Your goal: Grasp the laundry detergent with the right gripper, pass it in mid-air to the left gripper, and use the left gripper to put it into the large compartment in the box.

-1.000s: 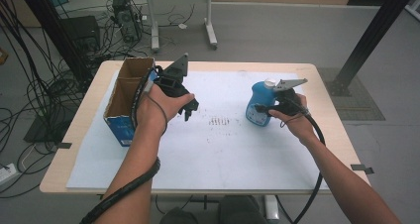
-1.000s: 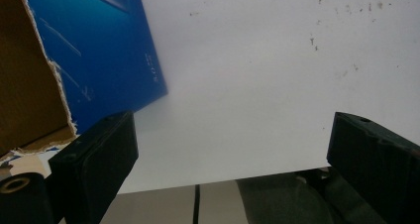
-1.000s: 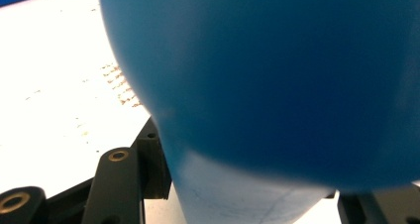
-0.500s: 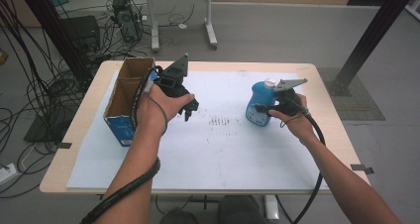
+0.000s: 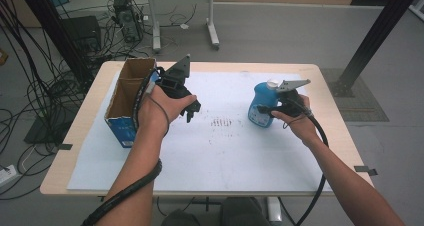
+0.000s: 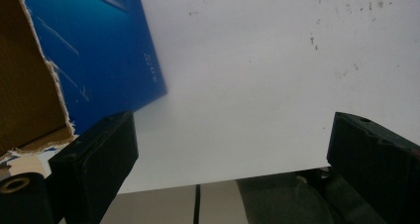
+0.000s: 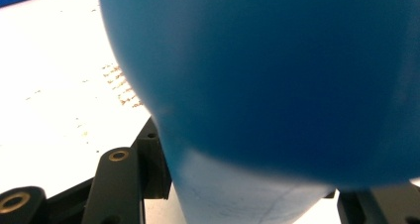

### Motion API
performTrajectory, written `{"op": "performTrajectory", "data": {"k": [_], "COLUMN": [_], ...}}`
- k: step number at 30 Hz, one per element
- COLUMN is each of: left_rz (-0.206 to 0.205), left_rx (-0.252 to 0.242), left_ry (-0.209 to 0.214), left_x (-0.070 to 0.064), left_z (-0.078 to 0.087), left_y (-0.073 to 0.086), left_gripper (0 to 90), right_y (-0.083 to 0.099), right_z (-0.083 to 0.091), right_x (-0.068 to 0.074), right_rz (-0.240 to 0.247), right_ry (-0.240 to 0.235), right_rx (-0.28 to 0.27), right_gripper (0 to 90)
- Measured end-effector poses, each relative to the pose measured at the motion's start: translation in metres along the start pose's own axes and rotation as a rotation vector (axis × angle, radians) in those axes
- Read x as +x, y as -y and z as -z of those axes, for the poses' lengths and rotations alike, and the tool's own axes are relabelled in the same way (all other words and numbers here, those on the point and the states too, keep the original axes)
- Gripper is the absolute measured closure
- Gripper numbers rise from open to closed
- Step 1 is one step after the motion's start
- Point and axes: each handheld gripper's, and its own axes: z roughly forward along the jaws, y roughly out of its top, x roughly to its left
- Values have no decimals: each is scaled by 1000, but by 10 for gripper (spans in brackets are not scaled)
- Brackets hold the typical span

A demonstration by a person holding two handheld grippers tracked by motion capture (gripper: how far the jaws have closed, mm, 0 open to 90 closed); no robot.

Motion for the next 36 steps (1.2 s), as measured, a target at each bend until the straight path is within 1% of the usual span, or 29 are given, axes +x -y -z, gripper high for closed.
{"op": "performTrajectory", "data": {"k": [21, 31, 36], "left_rz": [-8, -5, -22], "left_rx": [3, -3, -2], "left_ry": [-1, 8, 10], "left_x": [-1, 4, 4], "left_z": [1, 3, 5], "left_y": [0, 2, 4], "left_gripper": [60, 60, 61], "right_y": [0, -1, -1], "right_z": [0, 0, 0], "right_x": [0, 0, 0], "right_rz": [-2, -5, -12], "right_ry": [0, 1, 0], "right_rx": [0, 3, 3], "right_gripper": [428, 428, 430]}}
